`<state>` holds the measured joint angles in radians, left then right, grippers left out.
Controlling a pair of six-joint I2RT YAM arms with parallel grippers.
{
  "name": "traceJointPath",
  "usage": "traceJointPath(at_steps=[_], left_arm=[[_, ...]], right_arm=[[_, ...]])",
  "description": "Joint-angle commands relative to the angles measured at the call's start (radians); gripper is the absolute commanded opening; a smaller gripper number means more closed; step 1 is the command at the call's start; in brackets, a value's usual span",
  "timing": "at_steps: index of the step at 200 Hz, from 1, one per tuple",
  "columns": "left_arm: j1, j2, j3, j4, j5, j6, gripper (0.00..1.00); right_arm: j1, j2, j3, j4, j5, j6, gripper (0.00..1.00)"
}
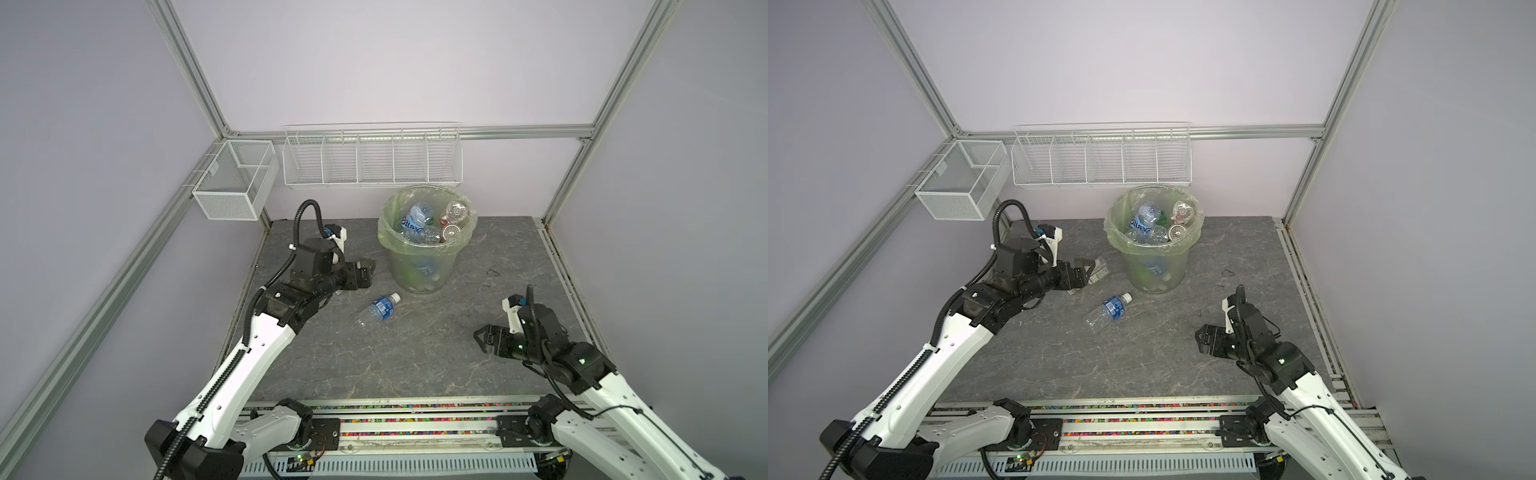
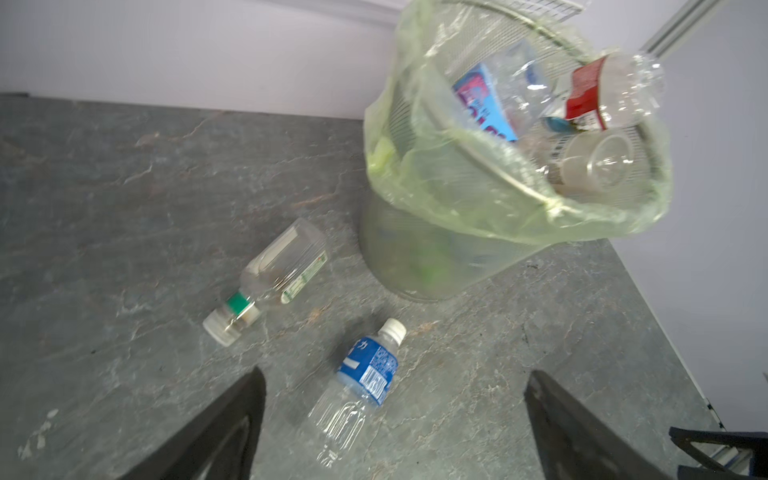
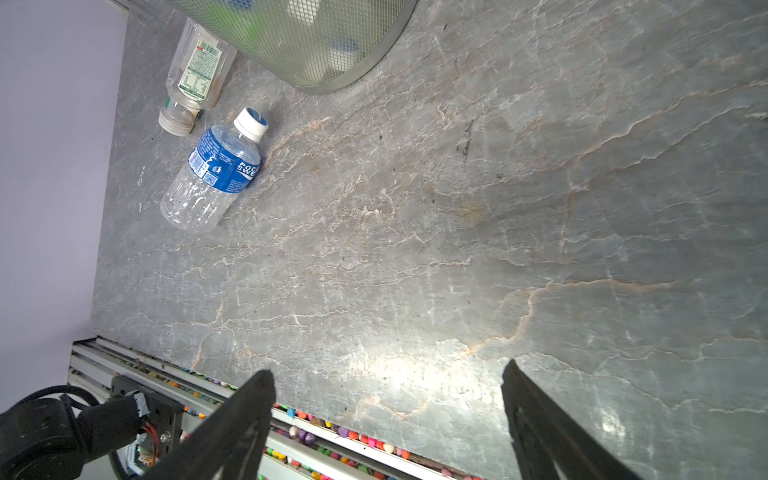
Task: Throw the plastic bottles in the bin
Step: 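Withdraw the left gripper while moving the right gripper to the blue-labelled bottle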
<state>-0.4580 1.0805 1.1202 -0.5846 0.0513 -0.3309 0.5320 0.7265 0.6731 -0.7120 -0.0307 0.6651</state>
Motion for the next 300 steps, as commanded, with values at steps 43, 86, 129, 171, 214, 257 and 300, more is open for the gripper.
traceJointPath(at_steps=[43,86,129,171,214,257,300], left_arm=[[0.011,-0.244,-0.258,0.017,0.0,-0.111,0.95],[0.01,-0.486,-0.384,-0.031,-0.03,-0.183,0.91],[0.01,-0.622,-0.411,-0.125,-0.051,-0.209,0.91],[0.01,-0.687,-0.414,-0.143,-0.052,-0.235,0.9],[0.01,-0.691,-0.371,-0.177,-0.065,-0.209,0.9],[0.01,-0.7,-0.367,-0.181,-0.057,-0.207,0.9],[0.01,-0.708,-0.35,-0.185,-0.052,-0.209,0.9]], right_arm=[[0.106,0.17,0.094,0.16,0.044,0.215,0.88],[0.269,0.363,0.228,0.195,0.189,0.332,0.88],[0.419,0.693,0.549,0.006,0.335,0.531,0.88],[0.528,0.926,0.776,-0.086,0.412,0.713,0.88],[0.551,1.095,0.921,-0.129,0.36,0.862,0.89],[0.553,1.223,1.032,-0.163,0.331,0.96,0.89],[0.548,1.344,1.167,-0.158,0.297,0.954,0.88]])
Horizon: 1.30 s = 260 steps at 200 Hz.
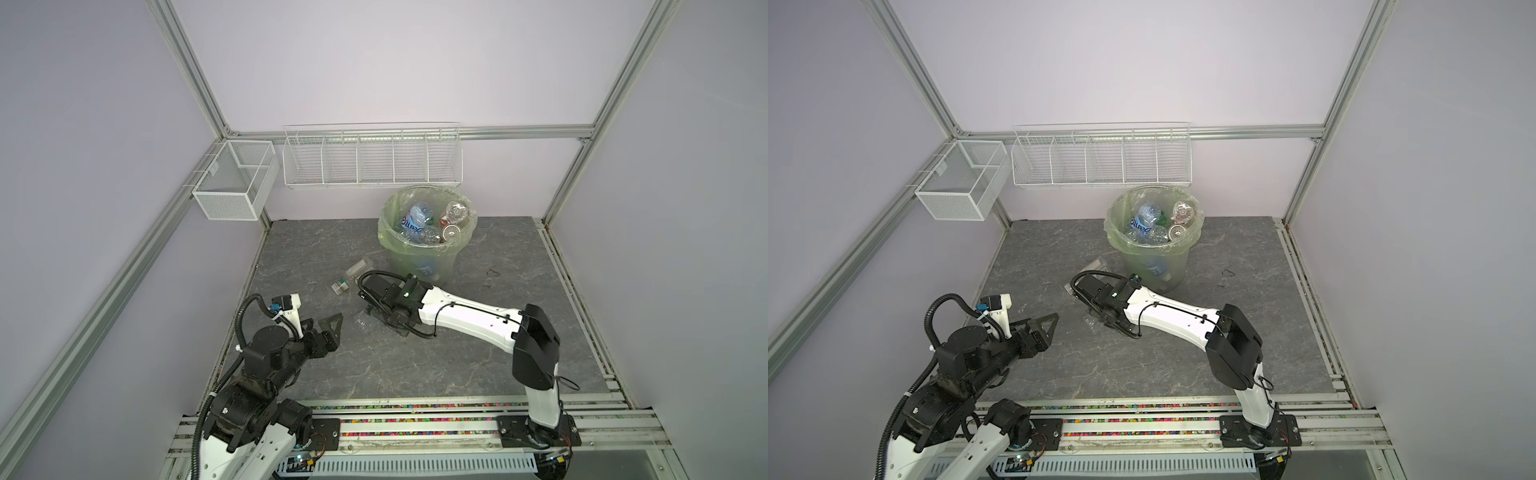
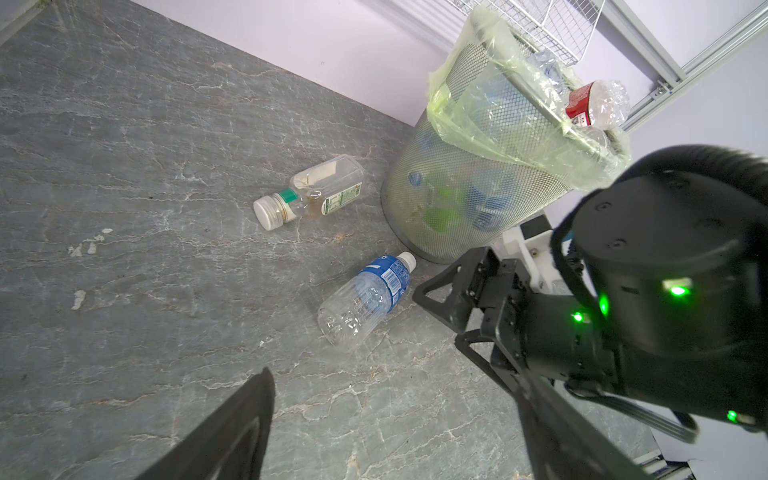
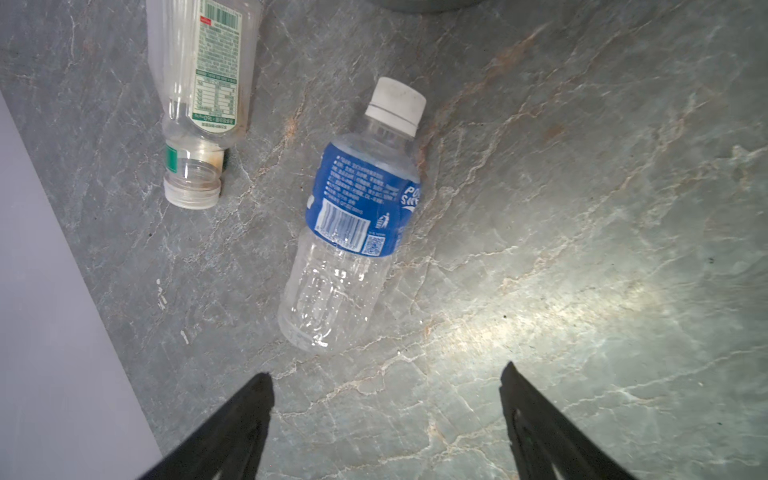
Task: Throw the plastic bottles in the bin
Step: 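Withdraw the left gripper while moving the right gripper to the blue-labelled bottle, then close the right gripper on the blue-labelled water bottle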
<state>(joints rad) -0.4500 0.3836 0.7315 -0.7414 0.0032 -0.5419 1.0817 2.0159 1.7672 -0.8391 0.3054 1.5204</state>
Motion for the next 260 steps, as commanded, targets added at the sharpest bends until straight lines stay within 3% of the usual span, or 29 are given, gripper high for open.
traceJointPath(at_steps=[1,47,159,219,260], left_arm=[[0.002,-0.013,0.039,-0.029,-0.004,0.001,0.9],[0.002,-0.019,0.063,-0.047,-0.003,0.002,0.9],[0.002,-0.003,0.087,-0.063,0.002,0.014,0.89],[0.002,0.004,0.083,-0.053,0.004,0.017,0.89],[0.002,0.001,0.078,-0.053,0.004,0.016,0.89]], right_arm=[[-0.002,0.058,0.076,-0.032,-0.041,0.099,0.88],[-0.017,0.185,0.174,-0.017,-0.101,0.103,0.88],[-0.078,0.376,0.382,-0.068,-0.118,0.097,0.88],[-0.078,0.409,0.371,-0.096,-0.157,0.112,0.88],[-0.072,0.362,0.275,-0.072,-0.141,0.147,0.94]])
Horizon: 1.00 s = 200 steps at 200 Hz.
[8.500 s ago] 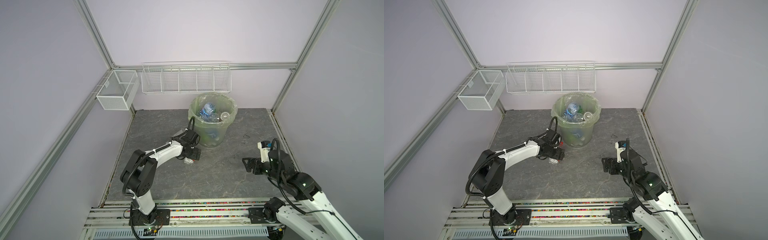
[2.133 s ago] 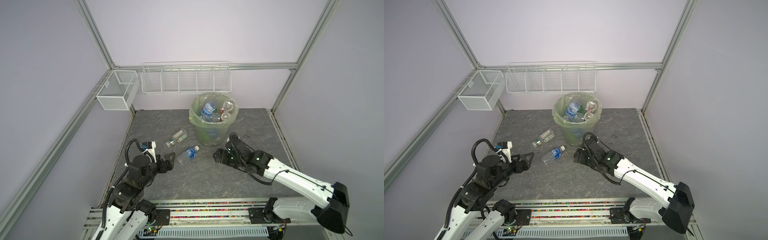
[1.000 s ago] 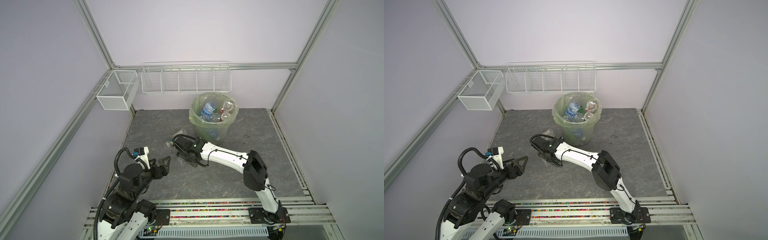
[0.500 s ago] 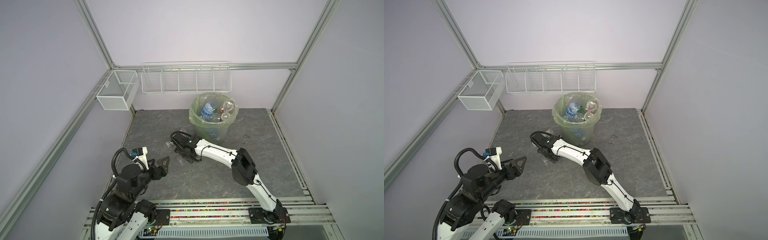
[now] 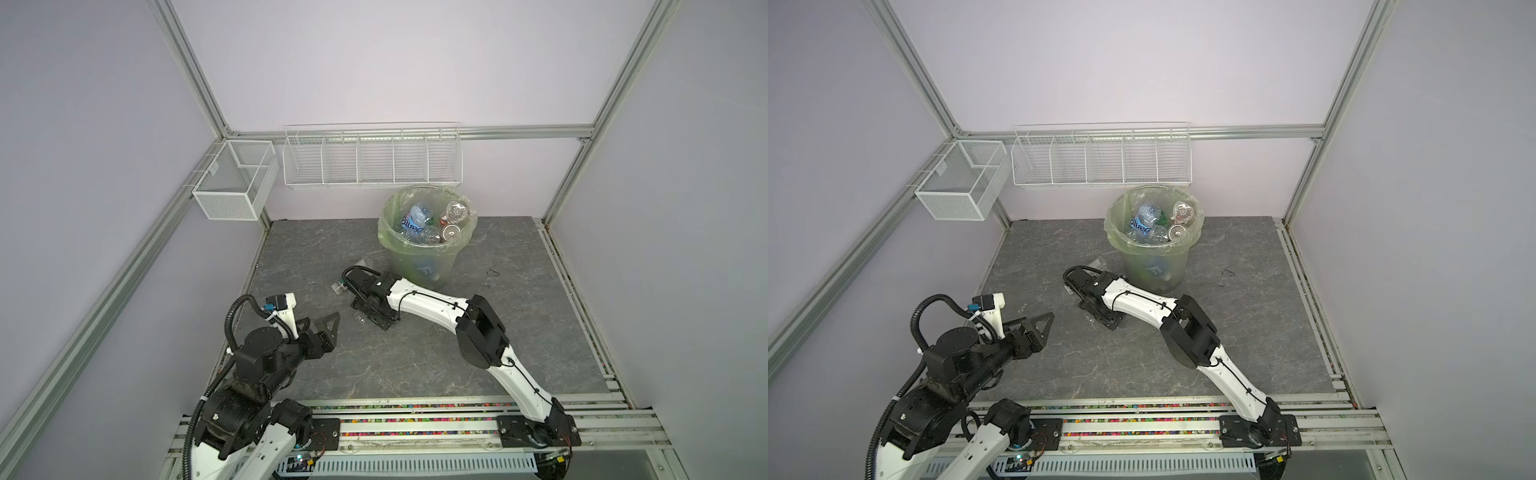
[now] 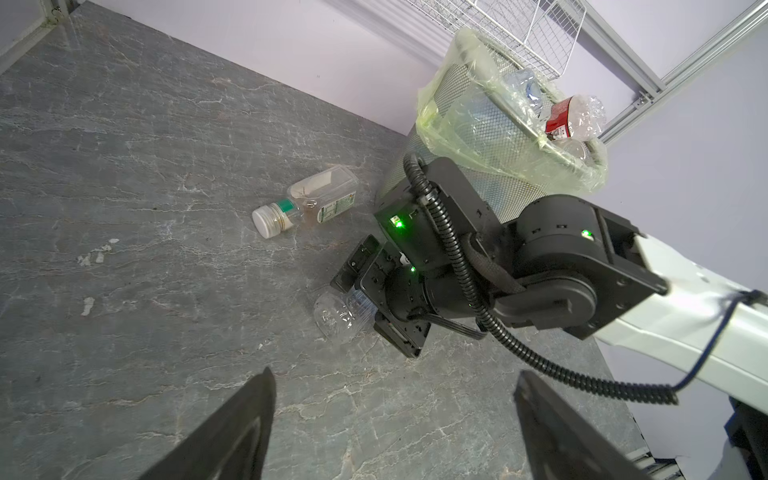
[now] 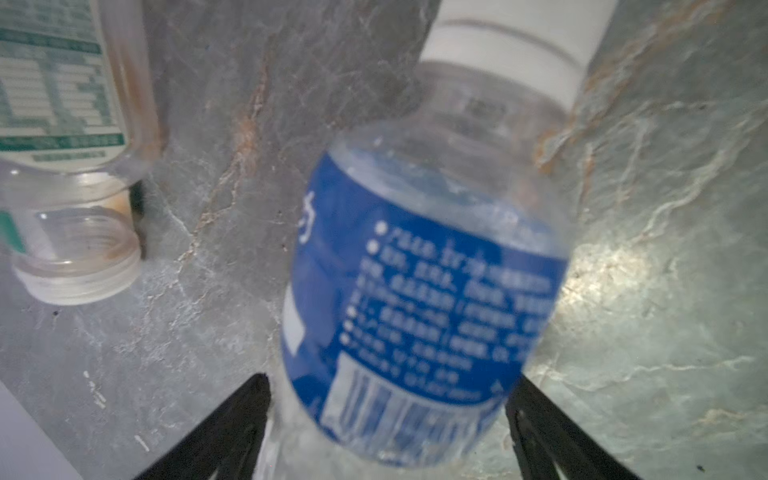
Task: Throw the plastic bottles in the bin
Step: 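Close the right gripper on the blue-labelled water bottle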
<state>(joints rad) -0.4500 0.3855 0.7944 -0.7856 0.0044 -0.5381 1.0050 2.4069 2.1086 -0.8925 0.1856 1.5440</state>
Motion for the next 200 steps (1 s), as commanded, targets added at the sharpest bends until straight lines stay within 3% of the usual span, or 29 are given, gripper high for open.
traceJointPath(at_steps=[1,20,96,145,200], left_arm=[[0.002,-0.001,0.014,-0.01,0.002,0.012,0.89],[0.001,-0.002,0.009,-0.006,0.004,0.009,0.89],[0.002,-0.01,0.016,-0.017,-0.004,0.006,0.88],[0.002,-0.018,0.03,-0.029,-0.016,0.009,0.88],[0.002,-0.021,0.033,-0.027,-0.021,0.004,0.87]], right_arm=[[0.005,-0.031,-0.07,-0.017,-0.02,0.123,0.95],[0.006,-0.058,-0.123,0.006,-0.008,0.139,0.99],[0.005,-0.117,-0.261,0.073,-0.024,0.15,0.57],[0.026,-0.156,-0.291,0.09,-0.013,0.109,0.45],[0.073,-0.245,-0.313,0.052,0.09,-0.049,0.27]])
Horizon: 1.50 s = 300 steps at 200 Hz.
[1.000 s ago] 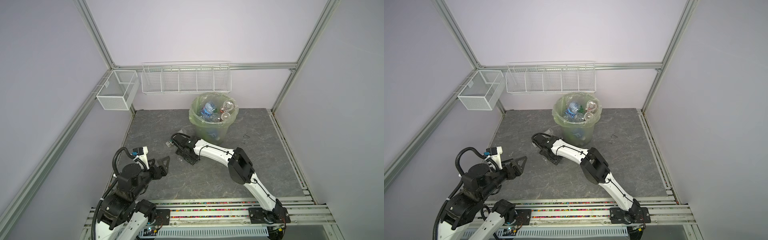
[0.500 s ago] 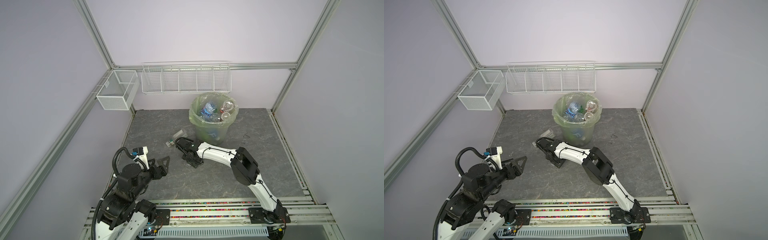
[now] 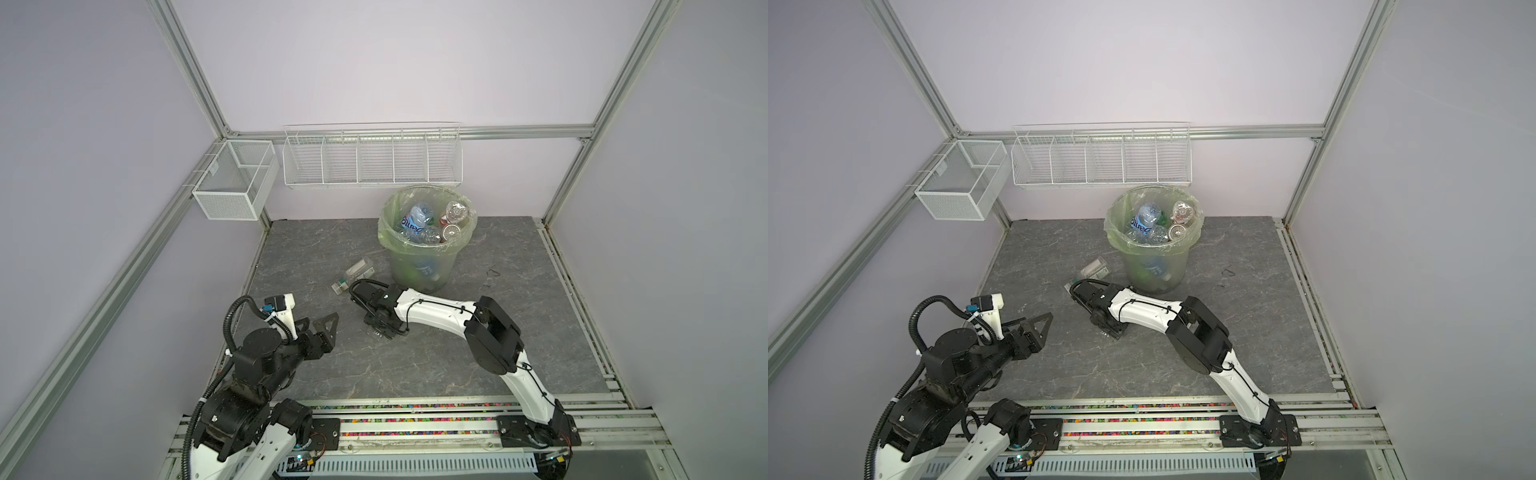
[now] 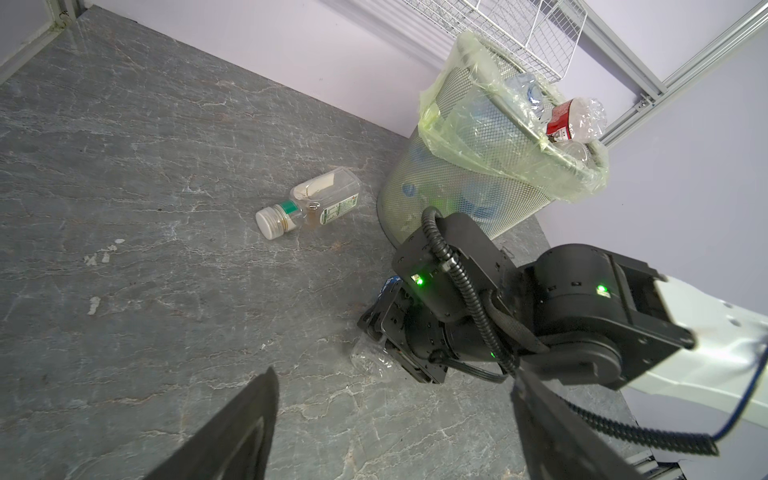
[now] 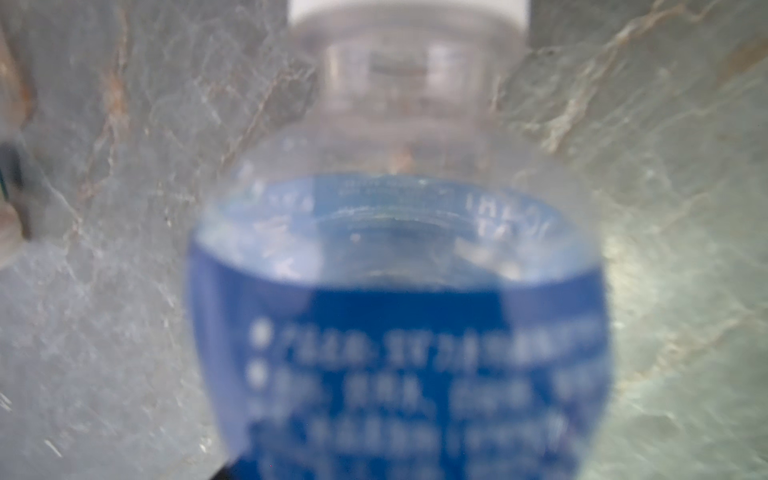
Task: Throw the plastic bottles in the bin
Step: 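Lift the blue-labelled bottle upright with the right gripper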
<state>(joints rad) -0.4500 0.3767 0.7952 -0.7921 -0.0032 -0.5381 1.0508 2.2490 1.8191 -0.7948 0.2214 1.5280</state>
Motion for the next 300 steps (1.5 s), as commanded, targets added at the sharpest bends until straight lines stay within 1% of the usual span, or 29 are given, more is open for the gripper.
traceJointPath(at_steps=[1,13,31,41,66,104,121,171,209,259,300], left_arm=[[0.002,-0.012,0.032,-0.021,-0.014,0.003,0.87],[0.002,-0.015,0.033,-0.021,-0.015,-0.001,0.87],[0.002,-0.017,0.03,-0.017,-0.015,-0.006,0.86],[0.002,-0.017,0.029,-0.013,-0.016,-0.011,0.86],[0.002,-0.017,0.031,-0.007,-0.015,-0.019,0.86],[0.002,-0.015,0.033,0.0,-0.011,-0.026,0.85],[0.002,-0.012,0.029,0.007,-0.007,-0.032,0.85],[0.002,-0.007,0.004,0.036,0.006,-0.049,0.84],[0.002,0.013,-0.005,0.062,0.019,-0.054,0.84],[0.002,0.028,-0.02,0.093,0.027,-0.066,0.83],[0.002,0.04,-0.034,0.118,0.048,-0.076,0.83]], right_arm=[[0.028,-0.089,-0.024,-0.046,0.057,-0.04,0.27],[0.039,-0.12,-0.037,-0.047,0.084,-0.097,0.2],[0.056,-0.157,-0.041,-0.069,0.129,-0.171,0.13],[0.067,-0.178,-0.041,-0.085,0.159,-0.207,0.1],[0.093,-0.228,-0.041,-0.117,0.221,-0.295,0.07],[0.138,-0.309,-0.041,-0.134,0.319,-0.433,0.07],[0.163,-0.344,-0.051,-0.116,0.332,-0.523,0.07],[0.251,-0.497,-0.185,0.01,0.393,-0.743,0.07],[0.313,-0.644,-0.276,0.103,0.473,-0.905,0.07],[0.323,-0.821,-0.338,0.133,0.548,-1.031,0.07],[0.321,-0.939,-0.333,0.102,0.64,-1.149,0.07]])
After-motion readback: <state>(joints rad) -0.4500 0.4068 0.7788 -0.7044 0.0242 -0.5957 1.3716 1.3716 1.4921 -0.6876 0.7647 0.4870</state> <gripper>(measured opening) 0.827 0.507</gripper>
